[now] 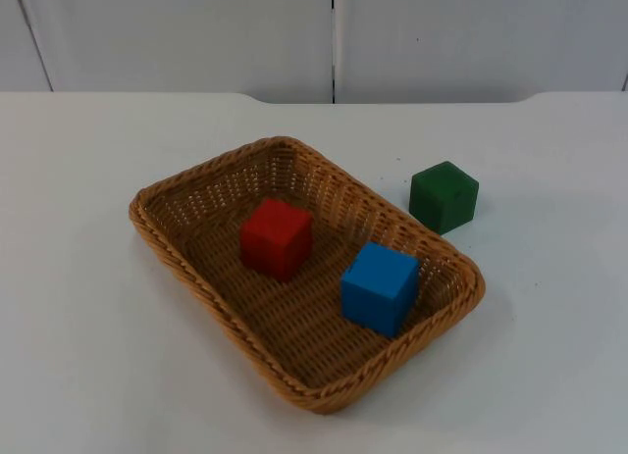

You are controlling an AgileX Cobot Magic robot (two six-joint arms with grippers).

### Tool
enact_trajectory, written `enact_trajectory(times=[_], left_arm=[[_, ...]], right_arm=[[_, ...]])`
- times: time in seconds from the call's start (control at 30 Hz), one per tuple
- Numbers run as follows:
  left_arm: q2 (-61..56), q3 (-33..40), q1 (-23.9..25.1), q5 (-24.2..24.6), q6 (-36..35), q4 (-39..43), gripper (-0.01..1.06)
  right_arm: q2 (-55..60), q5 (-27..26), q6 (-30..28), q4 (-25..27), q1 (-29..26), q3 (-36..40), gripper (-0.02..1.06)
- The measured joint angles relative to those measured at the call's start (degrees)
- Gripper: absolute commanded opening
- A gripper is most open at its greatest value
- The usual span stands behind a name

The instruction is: Pick up one cube with each hand and place exactly two cubes into the same basket, leaving the remaining cube outside.

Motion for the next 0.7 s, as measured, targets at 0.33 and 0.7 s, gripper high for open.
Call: enact_trajectory(times=[0.33, 0.7], left_arm=[[0.0, 0.0, 0.0, 0.0, 0.0, 0.0, 1.05], [0.0, 0.0, 0.0, 0.0, 0.0, 0.0, 1.05]], right_arm=[[0.0, 0.0, 0.0, 0.0, -11.4, 0.0, 1.05], [0.0, 0.0, 0.0, 0.0, -19.3, 0.0, 1.05]])
